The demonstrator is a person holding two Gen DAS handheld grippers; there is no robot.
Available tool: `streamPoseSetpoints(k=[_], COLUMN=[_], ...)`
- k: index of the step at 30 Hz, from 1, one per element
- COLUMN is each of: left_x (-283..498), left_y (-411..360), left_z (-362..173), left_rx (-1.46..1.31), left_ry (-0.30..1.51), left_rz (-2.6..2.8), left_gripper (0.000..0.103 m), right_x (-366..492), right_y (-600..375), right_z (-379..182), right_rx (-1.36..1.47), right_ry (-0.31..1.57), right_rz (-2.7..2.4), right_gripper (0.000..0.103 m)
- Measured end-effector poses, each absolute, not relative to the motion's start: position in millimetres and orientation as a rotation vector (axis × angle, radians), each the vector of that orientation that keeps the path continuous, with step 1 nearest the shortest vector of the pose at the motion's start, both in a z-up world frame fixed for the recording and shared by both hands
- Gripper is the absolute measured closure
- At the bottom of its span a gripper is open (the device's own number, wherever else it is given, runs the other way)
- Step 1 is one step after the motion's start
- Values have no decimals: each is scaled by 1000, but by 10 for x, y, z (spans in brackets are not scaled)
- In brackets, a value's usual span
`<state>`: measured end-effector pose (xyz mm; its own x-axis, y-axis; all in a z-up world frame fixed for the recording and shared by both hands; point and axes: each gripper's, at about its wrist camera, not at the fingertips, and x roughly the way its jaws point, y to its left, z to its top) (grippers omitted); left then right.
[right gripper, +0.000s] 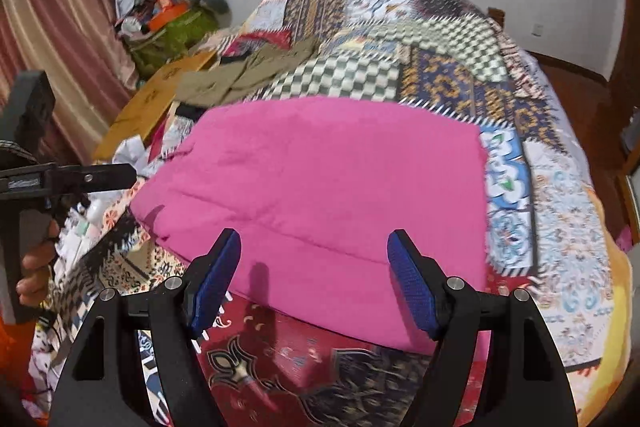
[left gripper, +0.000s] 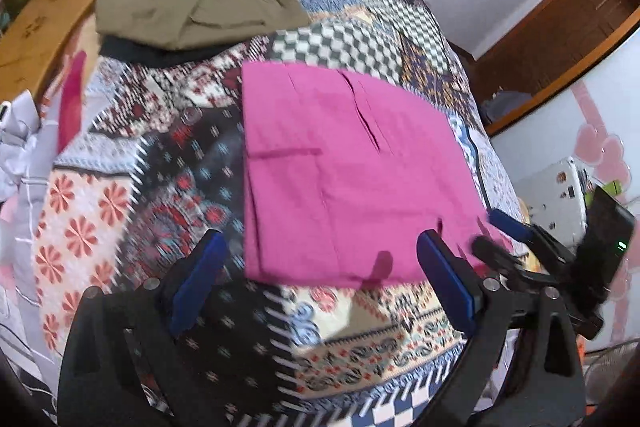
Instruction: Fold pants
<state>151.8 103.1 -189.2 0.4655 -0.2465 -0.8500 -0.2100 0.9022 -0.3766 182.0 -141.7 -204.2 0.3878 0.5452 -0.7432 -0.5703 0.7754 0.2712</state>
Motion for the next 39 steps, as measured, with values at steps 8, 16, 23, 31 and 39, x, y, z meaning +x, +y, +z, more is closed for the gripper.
streamPoseSetpoints(k=[8,16,23,31,39], left_x=[1407,1534,1755,1717,1482], left_y=[1024,1015,980,982,1053], left_z=[-2118,-2236,-2200,-2076,-1799], left_rx=[-675,-757,-645,-503,-163], left_ry=[1164,1117,1106,1038,940], left_rz=[-151,-172,-60,32,239], left_gripper=[6,2,45,77,79], right_x=[1802,1800,1801,1796,1852], right_y=[-1305,-1293,-1312,-1346,-1610], right_z=[-2288,-2301,-2312,-2288,-2249], right_rx=[-84,-76,-71,-51,34], right_ry=[996,993,992,991,1006], right_rz=[726,742,755,760,708], right_gripper=[30,27,27,29,30])
